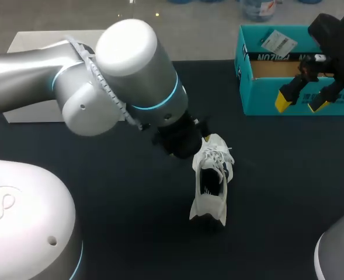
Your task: Take the shoe out of the shoebox, open the shoe tongue, remove and reinsert the insole, then place the shoe into the shoebox
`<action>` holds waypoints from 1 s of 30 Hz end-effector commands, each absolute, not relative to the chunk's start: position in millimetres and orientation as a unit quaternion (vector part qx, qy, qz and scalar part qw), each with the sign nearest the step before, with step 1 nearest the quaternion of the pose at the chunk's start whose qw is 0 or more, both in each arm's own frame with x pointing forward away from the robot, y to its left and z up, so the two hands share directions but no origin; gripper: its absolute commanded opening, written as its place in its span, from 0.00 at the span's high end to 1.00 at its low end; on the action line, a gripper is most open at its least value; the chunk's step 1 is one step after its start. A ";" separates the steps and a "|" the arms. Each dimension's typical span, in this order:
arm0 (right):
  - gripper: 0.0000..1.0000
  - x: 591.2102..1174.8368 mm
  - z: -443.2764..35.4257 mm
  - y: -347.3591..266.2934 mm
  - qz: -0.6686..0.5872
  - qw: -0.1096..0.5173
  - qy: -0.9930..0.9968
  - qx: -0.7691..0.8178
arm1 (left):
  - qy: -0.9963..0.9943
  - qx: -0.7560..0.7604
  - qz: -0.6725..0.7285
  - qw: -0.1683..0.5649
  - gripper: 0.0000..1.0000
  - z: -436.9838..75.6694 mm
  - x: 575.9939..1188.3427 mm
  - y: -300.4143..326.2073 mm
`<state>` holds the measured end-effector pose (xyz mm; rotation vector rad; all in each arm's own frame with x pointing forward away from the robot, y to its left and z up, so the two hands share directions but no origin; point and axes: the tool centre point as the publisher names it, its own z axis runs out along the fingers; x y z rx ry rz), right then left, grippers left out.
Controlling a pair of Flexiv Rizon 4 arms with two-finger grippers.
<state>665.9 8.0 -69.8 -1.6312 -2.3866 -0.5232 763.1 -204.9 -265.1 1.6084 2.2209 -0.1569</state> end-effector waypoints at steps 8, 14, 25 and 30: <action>0.00 663.5 -74.7 -20.8 -0.217 0.112 -0.792 -0.560 | 0.792 0.575 -0.057 0.197 0.00 -266.2 763.7 -204.4; 0.00 658.5 -78.4 -35.5 -0.226 0.115 -0.781 -0.571 | 0.792 0.575 -0.057 0.197 0.00 -266.2 763.7 -204.4; 0.00 656.3 -76.3 -38.7 -0.228 0.114 -0.778 -0.575 | 0.808 0.558 -0.048 0.183 0.00 -264.1 762.2 -203.2; 0.00 656.3 -76.3 -38.7 -0.228 0.114 -0.778 -0.575 | 0.887 0.447 -0.009 0.113 0.00 -259.8 749.1 -185.8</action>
